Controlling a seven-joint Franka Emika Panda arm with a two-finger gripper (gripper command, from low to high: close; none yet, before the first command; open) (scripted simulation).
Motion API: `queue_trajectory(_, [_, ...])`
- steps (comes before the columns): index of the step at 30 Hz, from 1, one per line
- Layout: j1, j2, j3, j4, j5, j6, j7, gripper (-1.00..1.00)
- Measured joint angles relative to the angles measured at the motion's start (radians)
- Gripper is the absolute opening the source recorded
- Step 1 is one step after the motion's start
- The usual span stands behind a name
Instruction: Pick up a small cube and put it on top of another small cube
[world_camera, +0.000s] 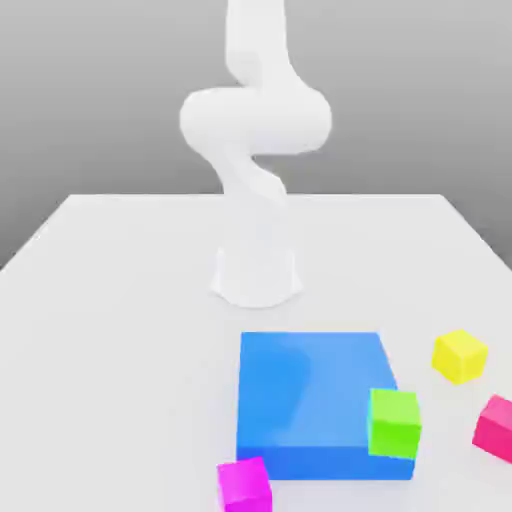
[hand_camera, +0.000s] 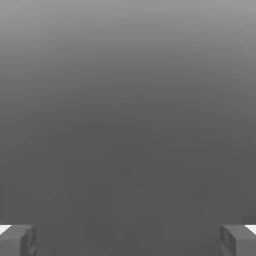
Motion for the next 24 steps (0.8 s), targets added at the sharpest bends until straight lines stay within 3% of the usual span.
queue_trajectory(13, [0.023,0.479,0.238,-0.021,-0.205,0.126,0.081,0.0])
queue_trajectory(24, [0.15,0.863,0.331,-0.043,-0.311,0.244,0.102,0.0])
